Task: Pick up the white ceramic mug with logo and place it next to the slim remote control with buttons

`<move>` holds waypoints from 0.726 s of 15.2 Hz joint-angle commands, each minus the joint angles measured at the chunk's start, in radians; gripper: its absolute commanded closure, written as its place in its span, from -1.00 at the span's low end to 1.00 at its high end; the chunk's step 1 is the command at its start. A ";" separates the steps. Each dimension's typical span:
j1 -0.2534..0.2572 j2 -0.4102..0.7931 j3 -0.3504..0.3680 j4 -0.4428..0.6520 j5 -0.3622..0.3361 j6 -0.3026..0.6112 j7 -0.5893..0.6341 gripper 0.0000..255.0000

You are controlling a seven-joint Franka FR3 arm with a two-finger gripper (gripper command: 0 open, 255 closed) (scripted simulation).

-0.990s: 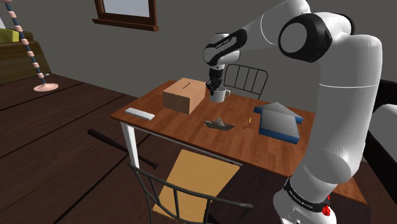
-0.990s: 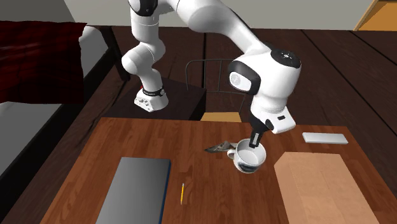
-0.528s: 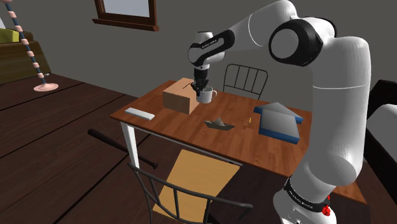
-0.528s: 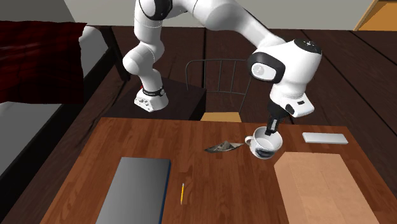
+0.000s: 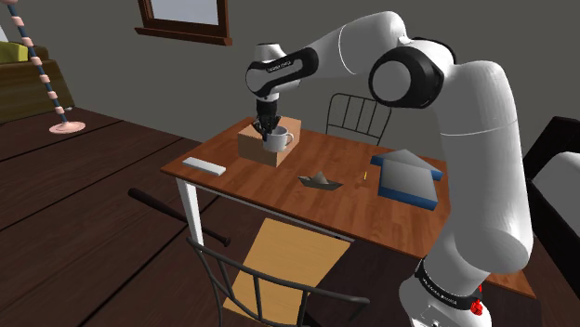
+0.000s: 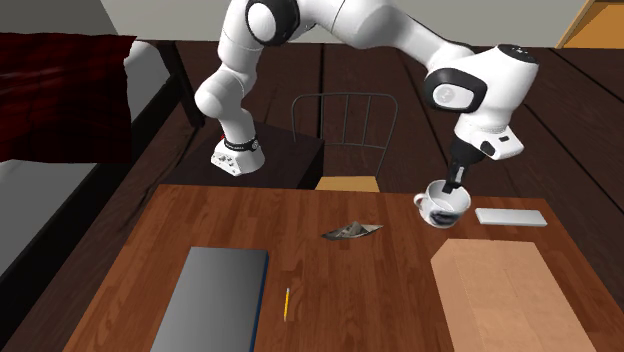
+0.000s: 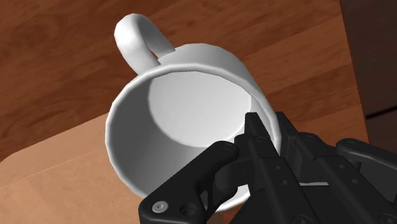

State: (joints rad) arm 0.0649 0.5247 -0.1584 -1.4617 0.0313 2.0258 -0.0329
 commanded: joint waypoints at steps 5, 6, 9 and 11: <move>0.066 0.148 0.026 0.243 -0.002 -0.099 0.104 1.00; 0.075 0.181 0.030 0.299 -0.002 -0.123 0.119 1.00; 0.097 0.286 0.039 0.480 -0.001 -0.201 0.158 1.00; 0.098 0.287 0.039 0.455 -0.001 -0.174 0.159 1.00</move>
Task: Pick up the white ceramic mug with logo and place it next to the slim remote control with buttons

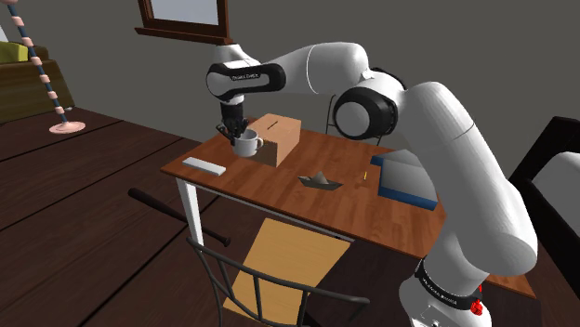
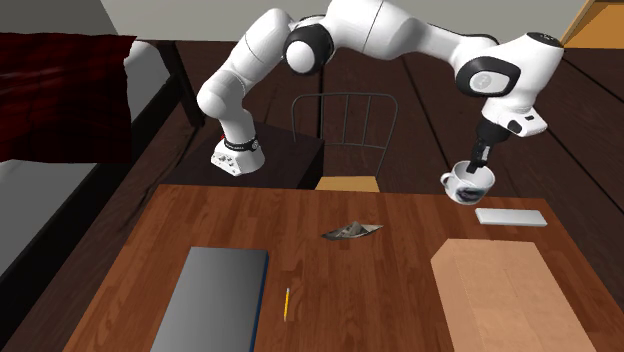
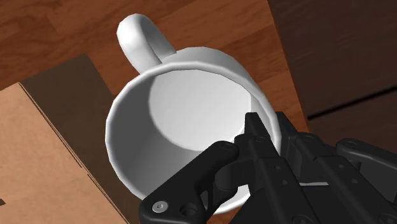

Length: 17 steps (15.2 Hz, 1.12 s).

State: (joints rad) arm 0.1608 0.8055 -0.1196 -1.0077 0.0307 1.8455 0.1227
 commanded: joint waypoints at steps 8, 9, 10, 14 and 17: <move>0.004 0.025 0.002 -0.074 0.001 0.100 0.005 1.00; 0.004 0.029 0.002 -0.080 0.002 0.110 0.005 1.00; 0.004 0.033 0.002 -0.088 0.002 0.121 0.005 1.00; 0.005 0.052 0.003 -0.110 0.003 0.162 0.006 1.00; 0.005 0.068 0.004 -0.123 0.004 0.190 0.007 1.00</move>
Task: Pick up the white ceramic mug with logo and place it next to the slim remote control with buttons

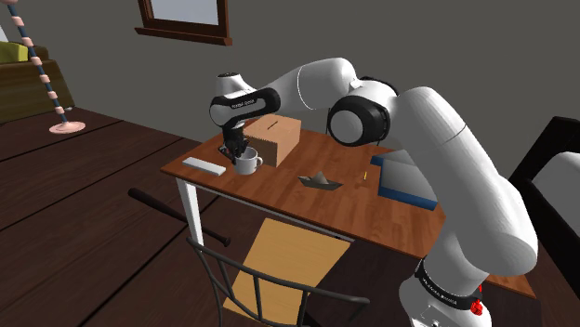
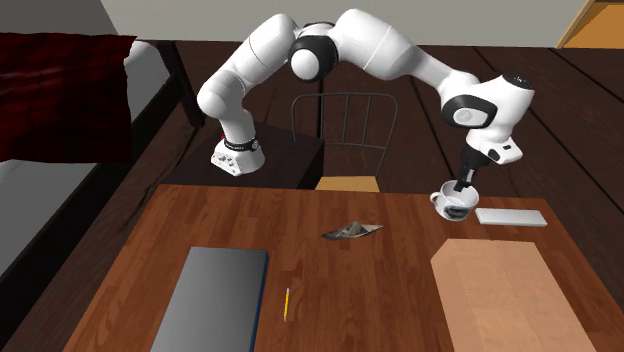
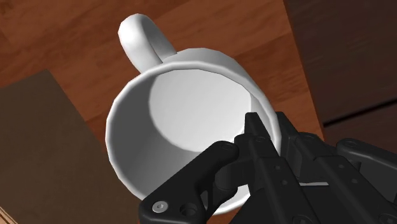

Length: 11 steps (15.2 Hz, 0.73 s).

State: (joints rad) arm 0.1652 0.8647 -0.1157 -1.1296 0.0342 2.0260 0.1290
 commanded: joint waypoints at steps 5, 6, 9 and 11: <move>0.000 0.039 0.002 -0.015 0.002 0.055 0.002 1.00; -0.001 0.046 0.002 -0.017 0.002 0.064 0.002 1.00; -0.001 0.058 0.003 -0.019 0.003 0.078 0.002 1.00; -0.001 0.058 0.003 -0.019 0.003 0.078 0.002 1.00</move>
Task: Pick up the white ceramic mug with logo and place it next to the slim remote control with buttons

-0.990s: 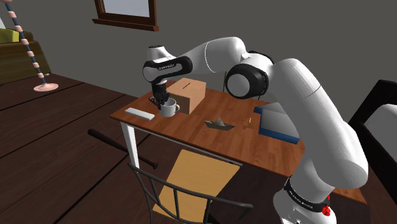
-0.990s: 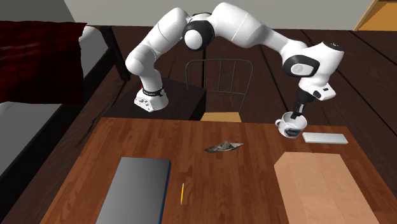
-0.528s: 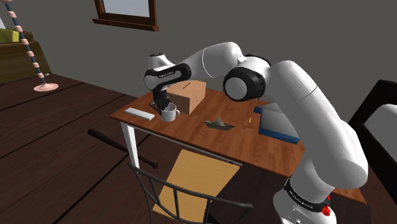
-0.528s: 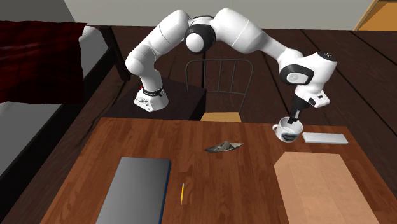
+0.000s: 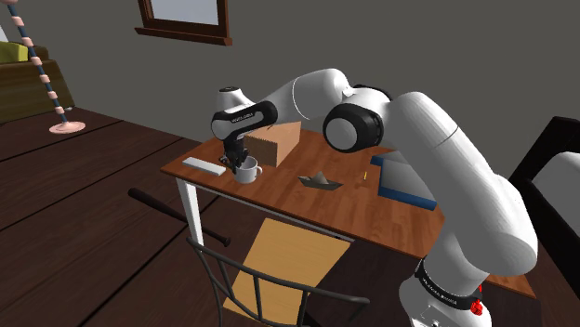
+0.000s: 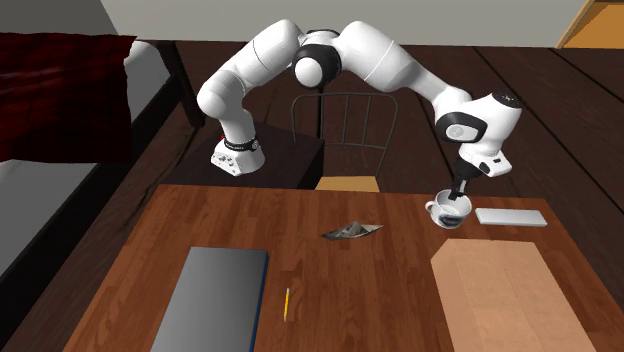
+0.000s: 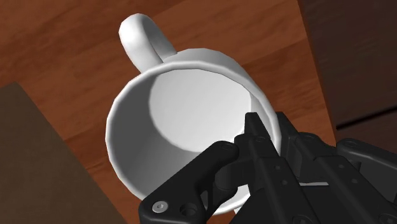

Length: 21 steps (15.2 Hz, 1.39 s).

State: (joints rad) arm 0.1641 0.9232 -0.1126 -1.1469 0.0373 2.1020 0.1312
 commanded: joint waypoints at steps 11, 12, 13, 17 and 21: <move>0.002 -0.020 -0.001 -0.002 -0.001 -0.018 0.001 -1.00; 0.003 -0.038 -0.002 0.000 -0.002 -0.038 0.001 -1.00; 0.005 -0.056 -0.003 0.004 -0.003 -0.059 0.002 -1.00; 0.006 -0.068 -0.003 0.008 -0.004 -0.076 0.002 -1.00; 0.006 -0.068 -0.003 0.008 -0.004 -0.076 0.002 -1.00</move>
State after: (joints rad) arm 0.1699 0.8555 -0.1159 -1.1378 0.0333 2.0257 0.1332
